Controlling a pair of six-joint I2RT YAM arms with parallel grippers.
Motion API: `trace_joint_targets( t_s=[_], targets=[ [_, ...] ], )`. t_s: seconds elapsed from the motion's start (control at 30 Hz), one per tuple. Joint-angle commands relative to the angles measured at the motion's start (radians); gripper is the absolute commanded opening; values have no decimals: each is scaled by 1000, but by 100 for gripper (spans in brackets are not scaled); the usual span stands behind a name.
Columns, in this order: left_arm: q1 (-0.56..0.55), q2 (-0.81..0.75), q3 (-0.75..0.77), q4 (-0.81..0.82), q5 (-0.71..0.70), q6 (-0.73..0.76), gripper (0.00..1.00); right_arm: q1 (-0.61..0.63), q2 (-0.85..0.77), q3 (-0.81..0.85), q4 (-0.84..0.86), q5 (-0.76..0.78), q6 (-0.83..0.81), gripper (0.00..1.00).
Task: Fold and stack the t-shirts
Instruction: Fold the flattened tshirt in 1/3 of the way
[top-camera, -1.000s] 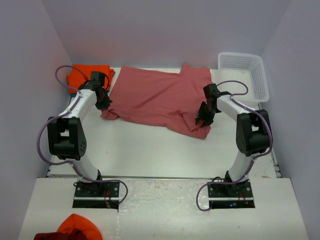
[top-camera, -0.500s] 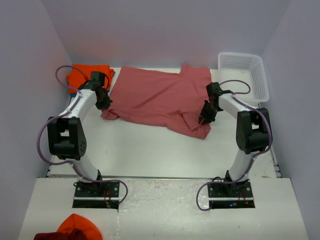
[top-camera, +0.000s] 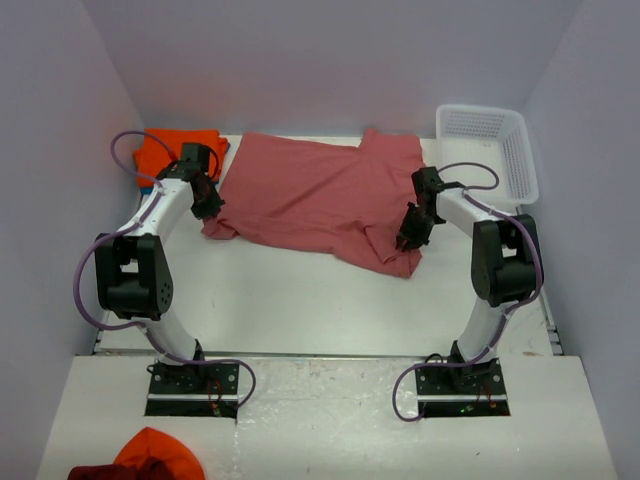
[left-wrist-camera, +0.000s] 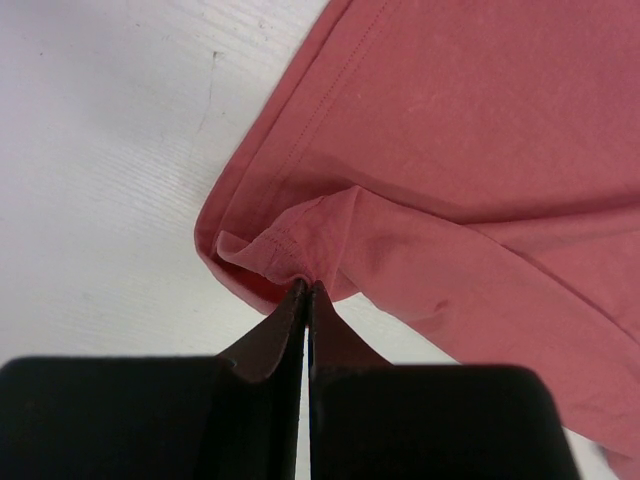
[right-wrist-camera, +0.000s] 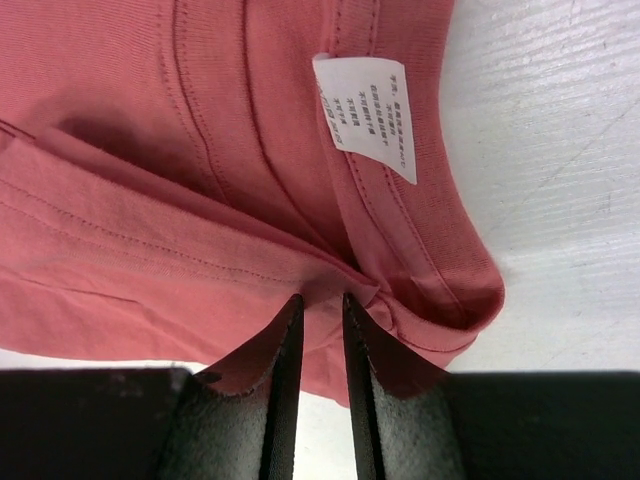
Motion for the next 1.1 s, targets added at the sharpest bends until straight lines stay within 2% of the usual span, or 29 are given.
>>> trace_joint_targets(
  t_s=[0.0,0.3,0.47,0.63,0.93,1.07],
  targets=[
    [-2,-7,-2,38,18,3,0,-2,-26,-26,26,-14,-1,24],
    [-2,-9,-10,43,21,4,0,-1,-52,-55,26,-8,-3,29],
    [-2,-9,-20,53,27,3,0,-1,-26,-37,18,-8,-6,27],
    [-2,-15,-23,53,22,6,0,-1,-16,-11,18,-12,-6,18],
    [-2,-6,-30,58,22,8,0,-2,19,32,11,-8,-9,10],
    [-2,-4,-31,58,16,9,0,-1,16,52,11,0,-11,0]
  ],
)
